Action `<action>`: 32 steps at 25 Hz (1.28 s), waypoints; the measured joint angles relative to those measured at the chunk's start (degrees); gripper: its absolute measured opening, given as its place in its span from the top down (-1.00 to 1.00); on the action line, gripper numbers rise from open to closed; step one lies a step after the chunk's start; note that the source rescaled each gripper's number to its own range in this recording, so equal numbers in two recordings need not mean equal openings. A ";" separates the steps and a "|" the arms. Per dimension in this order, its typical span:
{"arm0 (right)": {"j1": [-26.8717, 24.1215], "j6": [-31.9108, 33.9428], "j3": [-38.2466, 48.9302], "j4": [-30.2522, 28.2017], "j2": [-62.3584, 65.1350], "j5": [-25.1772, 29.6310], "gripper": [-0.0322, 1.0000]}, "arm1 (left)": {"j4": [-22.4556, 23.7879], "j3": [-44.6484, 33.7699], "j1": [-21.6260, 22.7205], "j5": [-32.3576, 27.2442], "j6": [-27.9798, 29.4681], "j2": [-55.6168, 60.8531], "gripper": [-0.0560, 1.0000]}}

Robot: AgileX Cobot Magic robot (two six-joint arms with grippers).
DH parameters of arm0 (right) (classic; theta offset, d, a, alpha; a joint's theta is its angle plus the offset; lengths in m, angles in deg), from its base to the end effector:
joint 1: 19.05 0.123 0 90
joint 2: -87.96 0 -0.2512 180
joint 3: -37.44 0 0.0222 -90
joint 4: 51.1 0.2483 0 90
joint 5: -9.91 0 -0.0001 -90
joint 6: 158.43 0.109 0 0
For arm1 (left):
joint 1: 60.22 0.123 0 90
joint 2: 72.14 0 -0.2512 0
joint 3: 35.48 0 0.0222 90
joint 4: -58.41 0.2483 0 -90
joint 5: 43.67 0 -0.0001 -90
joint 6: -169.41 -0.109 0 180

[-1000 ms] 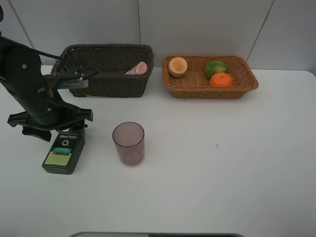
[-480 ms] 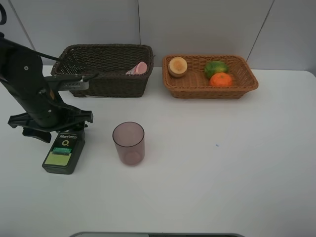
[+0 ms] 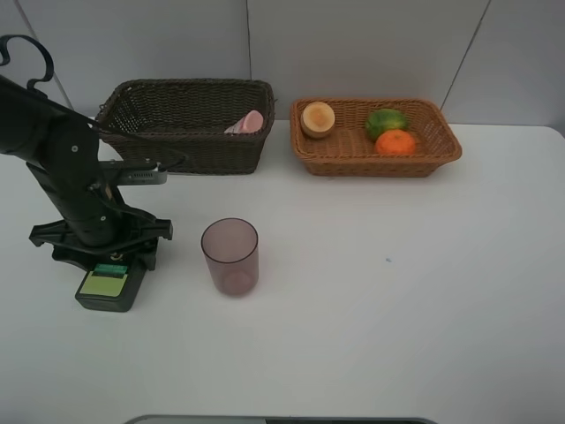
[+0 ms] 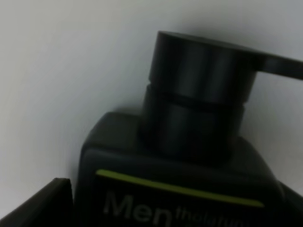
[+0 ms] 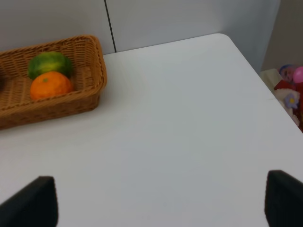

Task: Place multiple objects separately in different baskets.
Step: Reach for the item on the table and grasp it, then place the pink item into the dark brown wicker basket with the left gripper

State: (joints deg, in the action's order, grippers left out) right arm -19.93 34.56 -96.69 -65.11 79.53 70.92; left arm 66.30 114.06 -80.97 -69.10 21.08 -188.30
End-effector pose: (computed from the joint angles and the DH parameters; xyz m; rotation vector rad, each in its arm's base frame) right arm 0.0367 -0.0237 0.2784 0.2574 1.9759 -0.1546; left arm 0.2653 -0.0936 0.0456 -0.1050 2.9857 -0.0007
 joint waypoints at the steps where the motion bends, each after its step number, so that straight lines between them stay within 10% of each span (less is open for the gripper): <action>1: 0.00 0.00 0.00 0.00 0.00 0.00 -0.84 | 0.00 0.00 0.00 0.11 0.00 -0.23 -0.89; 32: 0.00 0.00 0.00 0.00 0.00 0.00 -0.84 | 5.36 3.73 0.00 -1.07 -4.51 13.29 -0.67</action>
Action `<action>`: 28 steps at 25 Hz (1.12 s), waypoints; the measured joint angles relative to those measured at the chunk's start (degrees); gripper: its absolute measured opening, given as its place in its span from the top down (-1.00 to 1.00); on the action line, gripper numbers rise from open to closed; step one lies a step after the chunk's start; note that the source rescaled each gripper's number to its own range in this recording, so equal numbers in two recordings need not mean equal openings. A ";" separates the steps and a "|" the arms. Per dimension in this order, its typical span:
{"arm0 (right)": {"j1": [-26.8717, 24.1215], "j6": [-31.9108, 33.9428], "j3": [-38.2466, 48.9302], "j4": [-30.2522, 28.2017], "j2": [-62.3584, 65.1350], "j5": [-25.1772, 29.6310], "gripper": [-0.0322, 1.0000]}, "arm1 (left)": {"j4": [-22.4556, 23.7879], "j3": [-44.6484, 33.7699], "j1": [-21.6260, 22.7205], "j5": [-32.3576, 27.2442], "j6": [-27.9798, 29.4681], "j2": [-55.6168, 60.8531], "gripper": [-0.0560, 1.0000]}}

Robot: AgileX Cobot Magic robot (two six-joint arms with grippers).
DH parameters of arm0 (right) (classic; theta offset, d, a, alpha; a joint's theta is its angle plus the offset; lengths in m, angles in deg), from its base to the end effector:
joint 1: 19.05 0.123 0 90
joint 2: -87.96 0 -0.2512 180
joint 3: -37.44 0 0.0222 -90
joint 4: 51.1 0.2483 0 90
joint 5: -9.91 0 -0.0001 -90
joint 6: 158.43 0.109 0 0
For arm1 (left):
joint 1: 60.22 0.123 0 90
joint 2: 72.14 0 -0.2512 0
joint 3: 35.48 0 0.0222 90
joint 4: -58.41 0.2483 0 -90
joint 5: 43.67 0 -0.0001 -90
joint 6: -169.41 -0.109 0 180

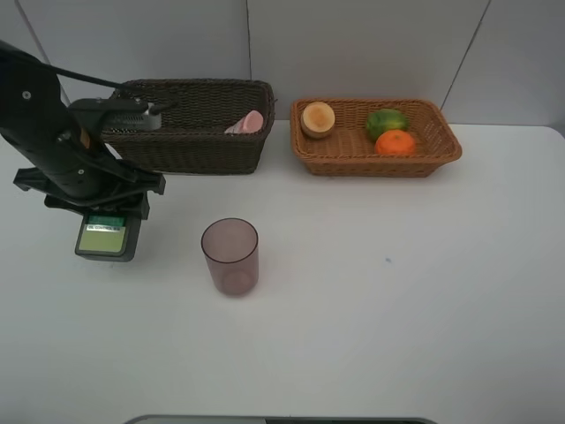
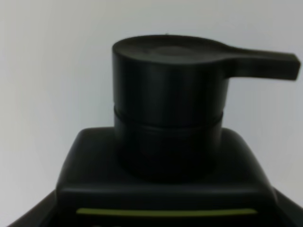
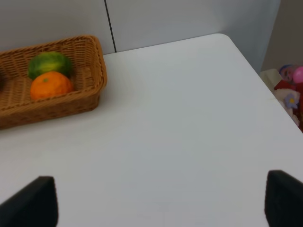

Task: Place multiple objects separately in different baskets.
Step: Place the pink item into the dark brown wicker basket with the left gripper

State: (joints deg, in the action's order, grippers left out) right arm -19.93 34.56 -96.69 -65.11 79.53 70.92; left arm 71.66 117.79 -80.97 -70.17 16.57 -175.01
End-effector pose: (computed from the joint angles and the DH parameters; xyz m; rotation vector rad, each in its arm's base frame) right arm 0.0367 -0.0237 0.2784 0.2574 1.9759 -0.1546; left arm 0.2904 -0.0981 0.1280 0.0994 2.7016 -0.0497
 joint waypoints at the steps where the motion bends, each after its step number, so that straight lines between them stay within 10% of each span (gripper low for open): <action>1: 0.00 0.00 0.00 0.00 0.00 0.00 -0.84 | 0.88 1.19 0.00 -0.04 -0.07 1.34 -0.67; 9: 0.00 0.00 0.00 0.00 0.00 0.00 -0.84 | 8.50 14.01 0.50 3.11 -0.16 2.39 -0.67; 28: 0.00 0.00 0.00 0.00 0.00 0.00 -0.84 | 14.34 19.56 9.02 39.22 -0.25 -18.47 -0.67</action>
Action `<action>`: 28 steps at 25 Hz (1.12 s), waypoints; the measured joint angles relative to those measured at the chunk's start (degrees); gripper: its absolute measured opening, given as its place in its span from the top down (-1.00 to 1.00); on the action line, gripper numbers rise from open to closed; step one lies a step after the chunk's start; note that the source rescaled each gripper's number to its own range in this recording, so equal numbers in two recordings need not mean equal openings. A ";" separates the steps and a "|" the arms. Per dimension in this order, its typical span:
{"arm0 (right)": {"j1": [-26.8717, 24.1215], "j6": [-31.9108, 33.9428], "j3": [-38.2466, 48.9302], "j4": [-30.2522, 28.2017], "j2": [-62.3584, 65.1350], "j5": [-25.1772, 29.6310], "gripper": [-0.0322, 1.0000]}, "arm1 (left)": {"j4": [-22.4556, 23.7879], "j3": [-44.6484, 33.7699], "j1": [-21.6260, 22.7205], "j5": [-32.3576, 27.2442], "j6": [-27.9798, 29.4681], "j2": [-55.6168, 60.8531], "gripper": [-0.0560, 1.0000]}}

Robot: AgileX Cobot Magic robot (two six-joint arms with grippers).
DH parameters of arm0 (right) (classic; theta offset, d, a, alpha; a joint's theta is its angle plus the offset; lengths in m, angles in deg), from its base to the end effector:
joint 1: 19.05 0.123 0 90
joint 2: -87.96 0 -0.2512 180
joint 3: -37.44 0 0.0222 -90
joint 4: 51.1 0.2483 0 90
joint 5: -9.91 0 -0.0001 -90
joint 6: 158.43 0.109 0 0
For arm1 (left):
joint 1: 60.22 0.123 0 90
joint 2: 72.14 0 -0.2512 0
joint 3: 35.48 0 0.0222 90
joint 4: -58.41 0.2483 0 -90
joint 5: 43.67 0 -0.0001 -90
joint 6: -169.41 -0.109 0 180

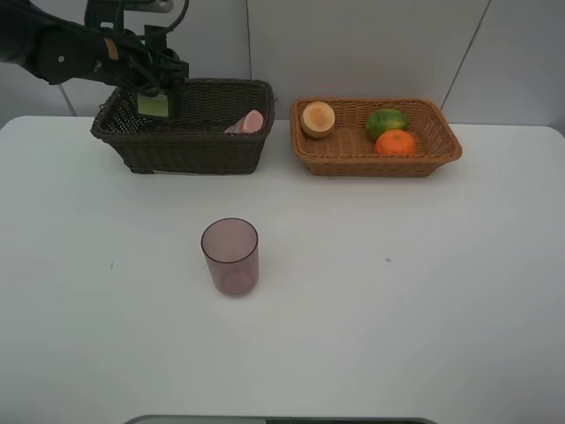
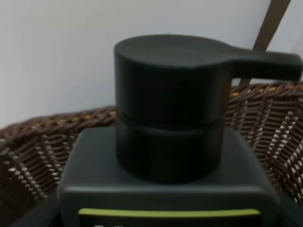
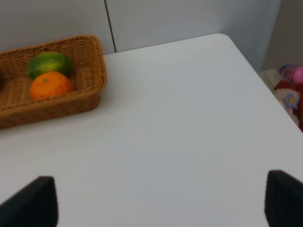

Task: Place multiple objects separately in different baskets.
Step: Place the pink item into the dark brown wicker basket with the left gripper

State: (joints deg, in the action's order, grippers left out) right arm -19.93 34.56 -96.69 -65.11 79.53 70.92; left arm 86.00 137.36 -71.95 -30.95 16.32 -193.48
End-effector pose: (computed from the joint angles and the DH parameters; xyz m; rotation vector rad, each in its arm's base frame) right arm 0.0367 -0.0237 0.2784 0.2574 1.9759 -0.1546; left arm 0.4239 -0.0993 0.1507 0.2748 2.0320 -0.2310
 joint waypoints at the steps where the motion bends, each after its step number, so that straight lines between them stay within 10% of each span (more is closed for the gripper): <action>1: 0.00 0.00 0.00 0.00 0.00 0.00 -0.84 | 0.00 0.00 0.00 0.96 0.00 -0.88 -0.67; 28: 0.00 0.00 0.00 0.00 0.00 -0.05 -0.84 | -0.05 0.38 0.66 7.45 -0.40 -6.46 -0.96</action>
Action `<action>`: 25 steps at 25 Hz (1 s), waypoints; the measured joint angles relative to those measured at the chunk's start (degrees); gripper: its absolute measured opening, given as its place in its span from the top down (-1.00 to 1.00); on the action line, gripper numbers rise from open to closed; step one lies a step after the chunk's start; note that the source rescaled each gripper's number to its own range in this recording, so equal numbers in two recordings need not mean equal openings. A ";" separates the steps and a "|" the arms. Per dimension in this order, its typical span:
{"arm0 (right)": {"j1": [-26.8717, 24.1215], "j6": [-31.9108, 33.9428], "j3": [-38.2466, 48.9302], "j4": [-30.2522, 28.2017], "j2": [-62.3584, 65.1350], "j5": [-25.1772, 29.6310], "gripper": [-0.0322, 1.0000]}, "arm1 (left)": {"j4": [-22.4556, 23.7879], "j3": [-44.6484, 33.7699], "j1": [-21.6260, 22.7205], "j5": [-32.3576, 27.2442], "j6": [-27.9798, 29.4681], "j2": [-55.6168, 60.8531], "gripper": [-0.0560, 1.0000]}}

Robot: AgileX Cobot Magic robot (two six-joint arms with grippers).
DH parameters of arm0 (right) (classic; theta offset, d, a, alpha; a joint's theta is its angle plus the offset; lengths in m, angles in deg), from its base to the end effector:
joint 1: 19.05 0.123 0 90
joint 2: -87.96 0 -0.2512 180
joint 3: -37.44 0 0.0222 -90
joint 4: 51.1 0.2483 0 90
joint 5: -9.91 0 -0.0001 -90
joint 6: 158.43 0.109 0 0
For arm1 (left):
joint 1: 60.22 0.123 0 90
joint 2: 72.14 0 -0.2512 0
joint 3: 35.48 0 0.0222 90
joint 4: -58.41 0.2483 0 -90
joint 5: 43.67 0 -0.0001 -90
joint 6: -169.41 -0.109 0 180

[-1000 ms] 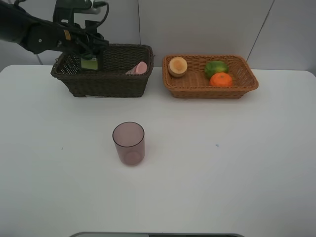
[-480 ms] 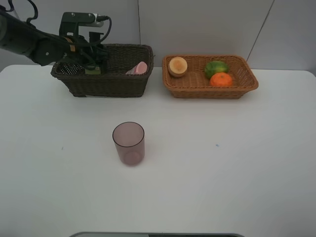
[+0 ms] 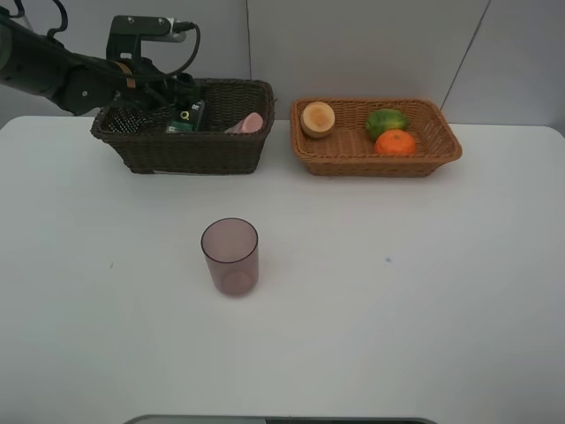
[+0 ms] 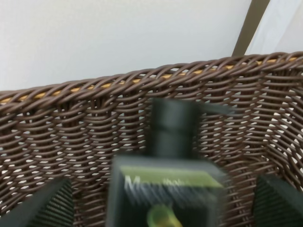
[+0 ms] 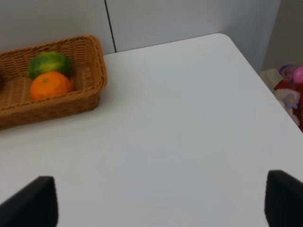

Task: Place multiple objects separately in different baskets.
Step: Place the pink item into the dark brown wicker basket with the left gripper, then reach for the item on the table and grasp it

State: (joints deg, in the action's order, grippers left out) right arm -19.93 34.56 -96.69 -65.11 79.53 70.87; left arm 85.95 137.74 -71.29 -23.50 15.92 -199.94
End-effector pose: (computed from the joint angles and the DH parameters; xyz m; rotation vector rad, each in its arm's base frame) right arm 0.0367 -0.0236 0.2784 0.2572 1.9751 -0.1545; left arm 0.4311 -0.1020 0.1149 0.2895 2.0191 -0.2888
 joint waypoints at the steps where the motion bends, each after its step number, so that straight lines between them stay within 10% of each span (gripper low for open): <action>1: 0.00 0.00 0.00 0.00 0.00 0.00 -0.84 | 0.00 0.00 0.00 0.00 0.00 0.00 -0.96; 12: 0.00 0.00 0.00 0.00 0.00 0.00 -0.84 | 0.00 0.00 0.00 -5.72 0.17 5.96 -0.96; 25: 0.00 0.00 0.00 0.00 0.00 0.00 -0.84 | -2.39 0.00 -6.14 -27.44 1.19 21.41 -0.96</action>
State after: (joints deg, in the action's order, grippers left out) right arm -19.93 34.56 -96.69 -65.11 79.53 70.87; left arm 83.56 137.74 -77.43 -50.94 17.11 -178.53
